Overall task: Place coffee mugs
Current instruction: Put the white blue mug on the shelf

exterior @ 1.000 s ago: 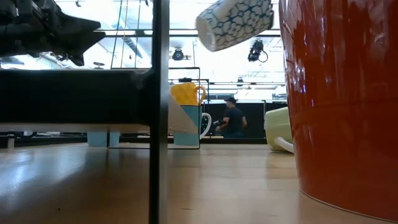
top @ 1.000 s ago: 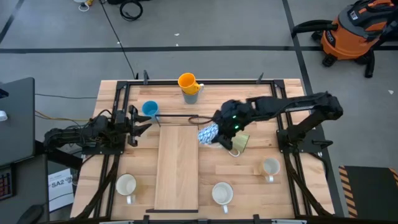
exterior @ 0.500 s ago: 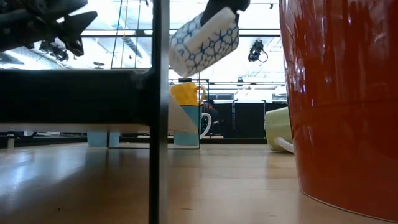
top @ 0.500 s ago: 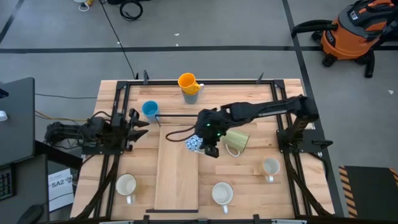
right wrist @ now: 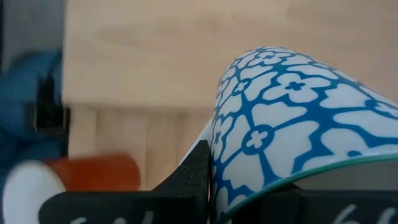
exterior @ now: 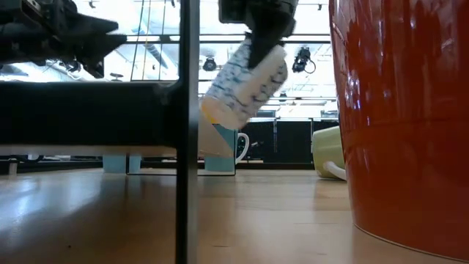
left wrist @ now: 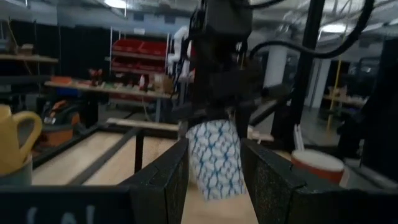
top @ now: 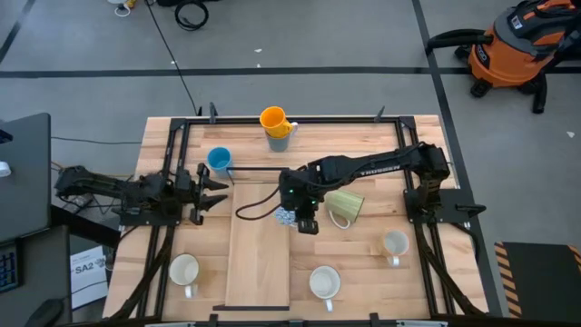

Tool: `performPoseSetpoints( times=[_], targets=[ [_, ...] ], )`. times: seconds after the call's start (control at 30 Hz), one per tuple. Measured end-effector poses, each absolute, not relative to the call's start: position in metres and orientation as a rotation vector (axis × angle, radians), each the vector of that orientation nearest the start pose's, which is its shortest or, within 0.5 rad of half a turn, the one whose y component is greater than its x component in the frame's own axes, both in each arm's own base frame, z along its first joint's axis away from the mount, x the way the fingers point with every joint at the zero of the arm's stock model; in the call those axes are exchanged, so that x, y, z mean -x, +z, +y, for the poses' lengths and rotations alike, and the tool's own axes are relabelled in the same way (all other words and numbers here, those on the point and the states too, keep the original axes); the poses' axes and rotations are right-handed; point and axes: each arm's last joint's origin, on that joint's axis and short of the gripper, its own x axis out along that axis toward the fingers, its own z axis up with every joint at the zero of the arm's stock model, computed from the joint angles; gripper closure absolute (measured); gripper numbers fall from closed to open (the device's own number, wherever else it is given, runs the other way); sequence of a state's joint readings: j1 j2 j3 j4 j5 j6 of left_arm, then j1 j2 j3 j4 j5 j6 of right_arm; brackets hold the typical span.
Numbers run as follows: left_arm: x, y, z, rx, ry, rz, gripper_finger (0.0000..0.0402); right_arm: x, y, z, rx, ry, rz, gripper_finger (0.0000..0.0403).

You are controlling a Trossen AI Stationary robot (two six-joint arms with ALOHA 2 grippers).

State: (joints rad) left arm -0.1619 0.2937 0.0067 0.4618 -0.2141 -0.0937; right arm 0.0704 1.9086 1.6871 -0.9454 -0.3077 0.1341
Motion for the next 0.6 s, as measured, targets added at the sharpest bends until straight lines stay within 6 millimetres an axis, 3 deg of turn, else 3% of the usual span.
performPoseSetpoints(
  times=[0.23, 0.6],
  targets=[
    [-0.118, 0.184, -0.013, 0.125, 0.045, -0.167, 0.0251, -0.377, 0.262, 0.032, -0.141, 0.12, 1.386, 0.0367],
    [-0.117, 0.186, -0.013, 0.129, 0.044, -0.186, 0.0251, -0.374, 0.24, 0.03, -0.111, 0.082, 1.429, 0.0367]
  ],
)
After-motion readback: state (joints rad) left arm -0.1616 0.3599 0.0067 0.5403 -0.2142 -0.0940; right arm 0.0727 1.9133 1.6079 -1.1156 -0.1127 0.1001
